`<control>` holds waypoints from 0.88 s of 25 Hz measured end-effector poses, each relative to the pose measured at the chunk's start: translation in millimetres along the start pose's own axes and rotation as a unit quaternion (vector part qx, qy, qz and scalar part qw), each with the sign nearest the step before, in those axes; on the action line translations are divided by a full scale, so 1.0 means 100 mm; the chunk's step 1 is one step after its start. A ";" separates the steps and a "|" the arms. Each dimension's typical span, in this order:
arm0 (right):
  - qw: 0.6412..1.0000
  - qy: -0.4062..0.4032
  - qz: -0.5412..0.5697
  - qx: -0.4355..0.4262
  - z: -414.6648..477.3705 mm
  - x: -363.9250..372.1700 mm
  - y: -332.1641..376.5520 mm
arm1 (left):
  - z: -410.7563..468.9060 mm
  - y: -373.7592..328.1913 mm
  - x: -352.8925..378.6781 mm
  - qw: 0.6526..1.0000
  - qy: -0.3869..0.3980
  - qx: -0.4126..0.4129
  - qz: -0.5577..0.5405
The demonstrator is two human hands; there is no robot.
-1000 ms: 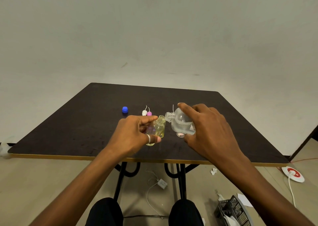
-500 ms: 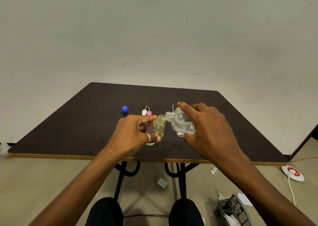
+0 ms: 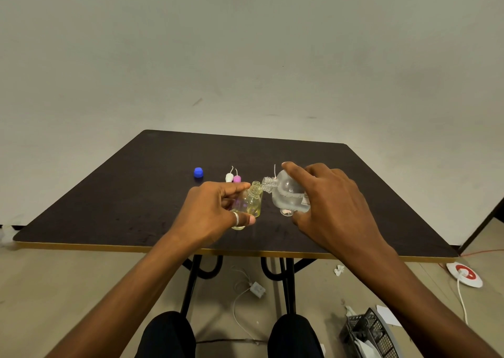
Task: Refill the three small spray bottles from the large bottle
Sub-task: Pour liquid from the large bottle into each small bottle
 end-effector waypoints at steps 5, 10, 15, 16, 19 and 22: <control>1.000 0.003 -0.005 -0.002 0.01 0.00 0.00 | 0.01 0.02 0.00 1.000 0.004 0.002 0.006; 1.000 0.006 -0.007 -0.002 0.01 0.00 0.00 | 0.01 0.02 0.00 1.000 0.005 0.003 0.011; 1.000 0.014 -0.005 0.000 0.01 0.00 0.00 | 0.00 0.01 0.00 1.000 0.005 0.008 0.023; 1.000 0.015 -0.005 0.000 0.01 0.00 0.00 | 0.01 0.01 0.00 1.000 0.006 0.009 0.025; 1.000 0.011 -0.004 -0.002 0.01 0.00 0.01 | 0.00 0.00 0.00 1.000 0.005 0.010 0.028; 1.000 0.009 -0.005 -0.002 0.00 0.00 0.01 | 0.00 0.01 0.00 0.999 0.005 0.011 0.030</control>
Point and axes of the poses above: each hand's wrist, its own z-axis towards the middle knuckle, its own x-axis out of the palm, y = z × x, the point moved 1 cm from there along z, towards the middle knuckle, and after that the axes turned 14 degrees about x, right-handed, at the moved point
